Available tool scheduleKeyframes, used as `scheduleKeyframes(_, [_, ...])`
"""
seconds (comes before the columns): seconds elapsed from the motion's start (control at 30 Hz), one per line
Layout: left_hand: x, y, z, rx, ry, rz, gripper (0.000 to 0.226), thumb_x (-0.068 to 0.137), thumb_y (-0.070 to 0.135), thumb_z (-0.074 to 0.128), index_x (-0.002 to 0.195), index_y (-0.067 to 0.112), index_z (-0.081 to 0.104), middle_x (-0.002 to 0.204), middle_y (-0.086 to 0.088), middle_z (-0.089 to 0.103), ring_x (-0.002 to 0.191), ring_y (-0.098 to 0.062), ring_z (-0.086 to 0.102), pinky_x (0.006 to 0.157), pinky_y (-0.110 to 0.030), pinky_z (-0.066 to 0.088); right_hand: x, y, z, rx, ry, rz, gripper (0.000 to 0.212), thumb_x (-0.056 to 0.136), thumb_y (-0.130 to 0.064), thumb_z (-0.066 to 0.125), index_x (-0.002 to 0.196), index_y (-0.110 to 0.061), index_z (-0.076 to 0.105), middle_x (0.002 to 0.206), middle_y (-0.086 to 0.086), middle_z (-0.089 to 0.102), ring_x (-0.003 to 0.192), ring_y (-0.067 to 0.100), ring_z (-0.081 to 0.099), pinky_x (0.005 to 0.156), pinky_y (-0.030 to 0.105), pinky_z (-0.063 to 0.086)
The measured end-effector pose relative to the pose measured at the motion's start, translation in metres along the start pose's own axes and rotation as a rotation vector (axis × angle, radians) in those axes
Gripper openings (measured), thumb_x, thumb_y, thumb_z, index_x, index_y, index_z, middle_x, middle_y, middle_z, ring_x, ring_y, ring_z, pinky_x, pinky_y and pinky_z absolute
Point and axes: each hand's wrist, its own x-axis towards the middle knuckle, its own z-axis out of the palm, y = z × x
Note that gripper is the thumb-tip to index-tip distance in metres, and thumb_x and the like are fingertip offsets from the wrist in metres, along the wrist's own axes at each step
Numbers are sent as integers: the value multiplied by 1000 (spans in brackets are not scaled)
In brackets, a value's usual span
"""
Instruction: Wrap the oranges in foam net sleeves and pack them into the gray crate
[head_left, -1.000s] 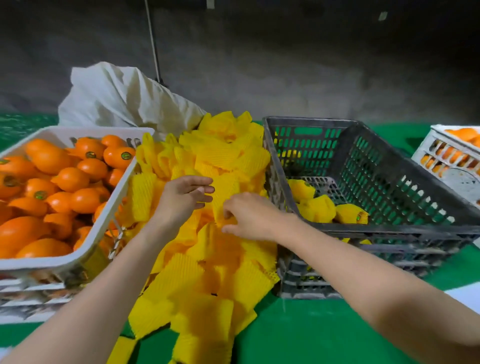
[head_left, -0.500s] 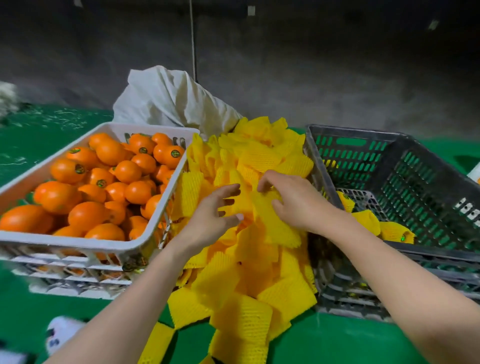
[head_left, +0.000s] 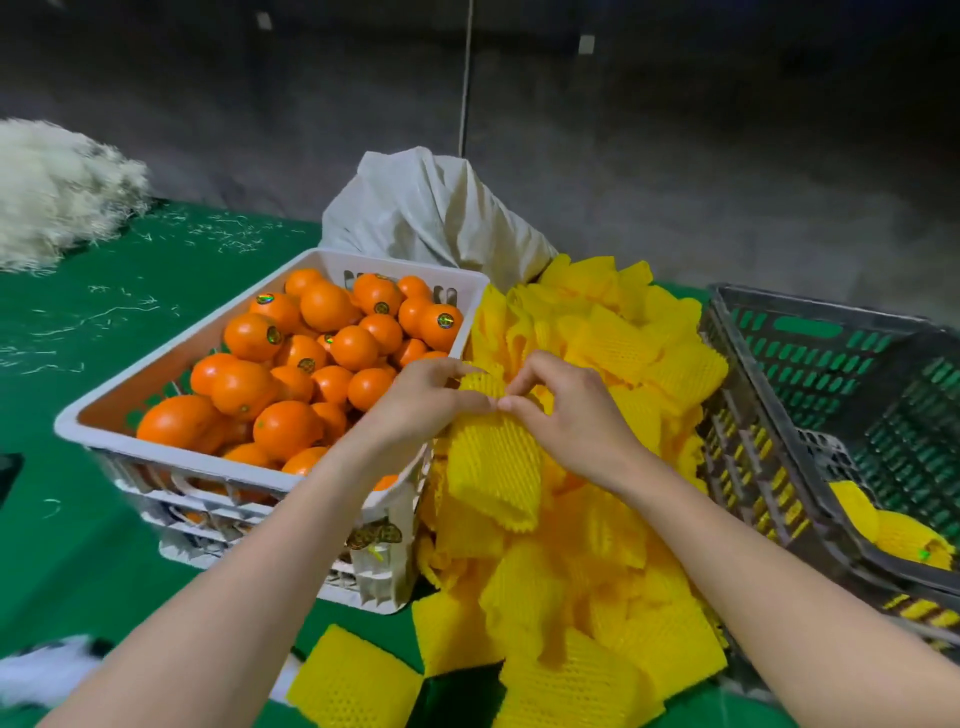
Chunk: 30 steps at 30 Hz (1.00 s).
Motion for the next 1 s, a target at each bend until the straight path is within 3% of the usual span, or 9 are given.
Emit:
scheduleKeyframes(0.1, [26, -6, -37, 8, 89, 4, 29, 84, 27, 68, 105, 8, 67, 92, -3, 67, 89, -20, 62, 78, -31, 47, 11, 0, 12, 97, -27, 46, 14, 85, -3, 62, 84, -12, 52, 73, -12, 49, 74, 17, 52, 71, 33, 41])
scheduleKeyframes(0.2, [60, -27, -73, 784, 241, 13, 24, 86, 10, 58, 107, -1, 54, 94, -12, 58, 88, -29, 57, 68, -37, 45, 16, 8, 13, 225, -94, 145, 19, 89, 2, 55, 94, -16, 49, 74, -10, 49, 68, 0, 52, 62, 16, 37])
scheduleKeyframes(0.27, [73, -47, -87, 1189, 118, -140, 49, 84, 10, 61, 130, 10, 44, 126, -19, 49, 114, -40, 48, 88, -46, 46, 15, 15, 11, 291, -160, 247, 25, 91, 3, 51, 110, -13, 52, 83, -3, 56, 75, -8, 53, 64, 10, 37])
scheduleKeyframes(0.33, [81, -66, -92, 1312, 58, -196, 75, 83, 11, 65, 147, 20, 26, 143, -17, 33, 129, -44, 36, 99, -50, 40, 13, 18, 8, 332, -192, 324, 29, 91, 7, 48, 117, -5, 53, 100, 8, 60, 89, 0, 57, 74, 13, 41])
scheduleKeyframes(0.47, [91, -80, -96, 1321, 175, -87, 75, 85, 11, 67, 148, 19, 27, 141, -18, 38, 127, -40, 39, 101, -45, 42, 7, 17, -3, 432, -143, 367, 30, 89, 17, 41, 94, -7, 58, 80, -4, 59, 61, -15, 53, 63, 6, 39])
scheduleKeyframes(0.57, [92, -77, -100, 1101, 248, -38, 76, 75, 12, 77, 141, 15, 38, 132, -18, 49, 119, -36, 49, 89, -39, 47, 2, 16, -7, 560, -97, 471, 35, 88, 15, 36, 81, -10, 59, 71, -1, 58, 56, -5, 52, 60, 14, 39])
scheduleKeyframes(0.67, [79, -58, -102, 419, 325, -33, 69, 73, 1, 78, 132, 20, 47, 137, -17, 46, 114, -34, 54, 78, -38, 52, -2, 13, -10, 715, -34, 573, 35, 90, 10, 35, 74, -11, 58, 59, -2, 56, 51, 2, 50, 55, 20, 38])
scheduleKeyframes(0.8, [45, -26, -84, -454, 1, -49, 62, 71, -9, 66, 123, 21, 54, 135, -17, 50, 105, -32, 64, 72, -35, 59, -3, 5, -17, 814, -8, 588, 30, 91, 7, 36, 77, -9, 57, 57, -3, 56, 48, 2, 50, 47, 14, 40])
scheduleKeyframes(1.0, [5, 6, -22, -884, -184, -133, 62, 63, 13, 71, 123, 16, 53, 121, -17, 58, 97, -33, 62, 73, -37, 54, -11, -5, -26, 879, -36, 553, 28, 92, 5, 36, 82, -9, 57, 65, 2, 55, 55, 6, 51, 52, 14, 41])
